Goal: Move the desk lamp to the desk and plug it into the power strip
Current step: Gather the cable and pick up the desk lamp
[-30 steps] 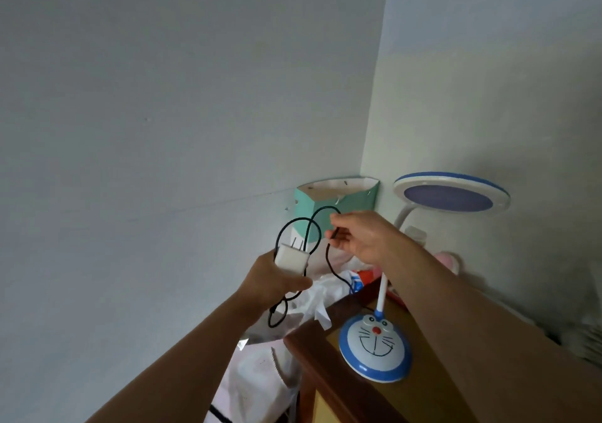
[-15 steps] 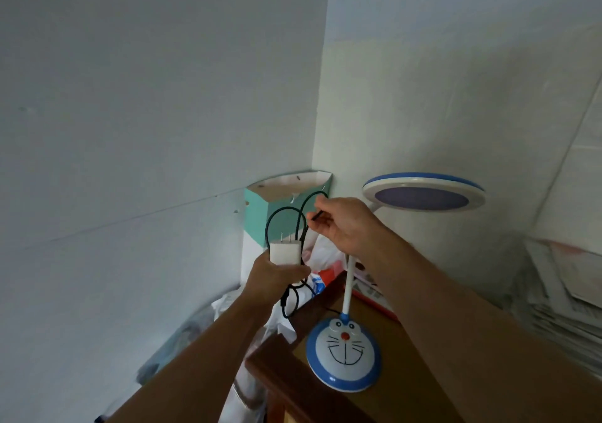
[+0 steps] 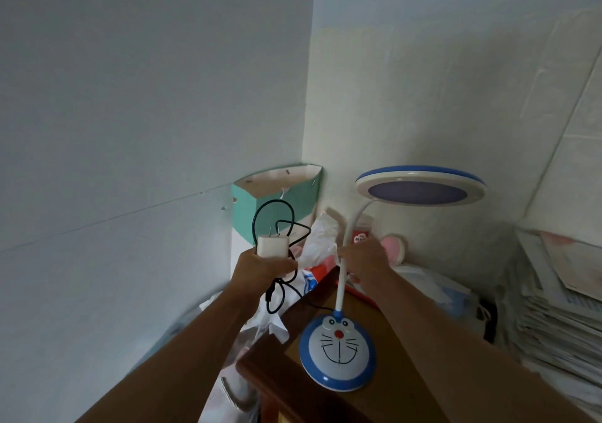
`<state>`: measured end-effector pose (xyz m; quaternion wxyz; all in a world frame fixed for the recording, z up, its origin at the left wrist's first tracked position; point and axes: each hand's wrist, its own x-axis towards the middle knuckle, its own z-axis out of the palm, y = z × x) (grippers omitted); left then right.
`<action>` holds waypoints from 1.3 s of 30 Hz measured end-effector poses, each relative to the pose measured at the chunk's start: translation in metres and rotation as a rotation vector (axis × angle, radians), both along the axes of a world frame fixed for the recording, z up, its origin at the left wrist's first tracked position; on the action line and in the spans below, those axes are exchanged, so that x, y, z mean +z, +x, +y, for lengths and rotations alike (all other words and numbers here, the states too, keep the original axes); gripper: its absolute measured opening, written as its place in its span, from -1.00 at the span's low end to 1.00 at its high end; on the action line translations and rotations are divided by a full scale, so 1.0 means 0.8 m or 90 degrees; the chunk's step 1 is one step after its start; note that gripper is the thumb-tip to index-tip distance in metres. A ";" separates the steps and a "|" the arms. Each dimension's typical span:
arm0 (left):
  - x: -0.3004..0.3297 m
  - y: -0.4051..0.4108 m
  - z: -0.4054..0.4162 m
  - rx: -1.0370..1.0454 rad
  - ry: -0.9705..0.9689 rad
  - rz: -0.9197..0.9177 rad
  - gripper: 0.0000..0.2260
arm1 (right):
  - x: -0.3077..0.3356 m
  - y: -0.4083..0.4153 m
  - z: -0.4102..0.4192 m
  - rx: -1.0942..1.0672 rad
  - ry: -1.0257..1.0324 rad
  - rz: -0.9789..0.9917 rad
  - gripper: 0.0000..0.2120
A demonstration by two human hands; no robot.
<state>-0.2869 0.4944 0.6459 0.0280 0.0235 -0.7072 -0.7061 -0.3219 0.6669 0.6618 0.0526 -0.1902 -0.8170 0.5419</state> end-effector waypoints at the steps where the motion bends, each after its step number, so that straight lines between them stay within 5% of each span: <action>1: 0.001 -0.001 0.001 -0.013 0.027 -0.004 -0.86 | -0.005 -0.002 0.001 -0.032 0.023 0.004 -0.63; 6: -0.006 -0.010 -0.004 -0.084 0.126 -0.007 -0.78 | -0.024 -0.007 0.004 0.034 0.127 0.071 -0.58; 11: -0.009 -0.017 -0.008 -0.098 0.082 0.001 -0.66 | -0.027 -0.009 0.001 0.016 0.175 0.103 -0.74; 21: -0.024 -0.033 -0.029 -0.093 0.097 0.000 -0.73 | -0.023 -0.025 -0.012 -0.024 0.226 0.154 -0.72; 26: -0.029 -0.036 -0.036 -0.111 0.084 0.001 -0.75 | -0.023 -0.019 -0.021 0.002 0.390 0.156 -0.76; 35: -0.023 -0.027 -0.027 -0.121 0.095 0.014 -0.70 | -0.014 0.007 -0.004 0.004 0.270 0.139 -0.76; 39: -0.018 -0.022 -0.006 -0.132 0.086 0.033 -0.86 | -0.003 0.031 0.013 -0.001 0.318 0.135 -0.87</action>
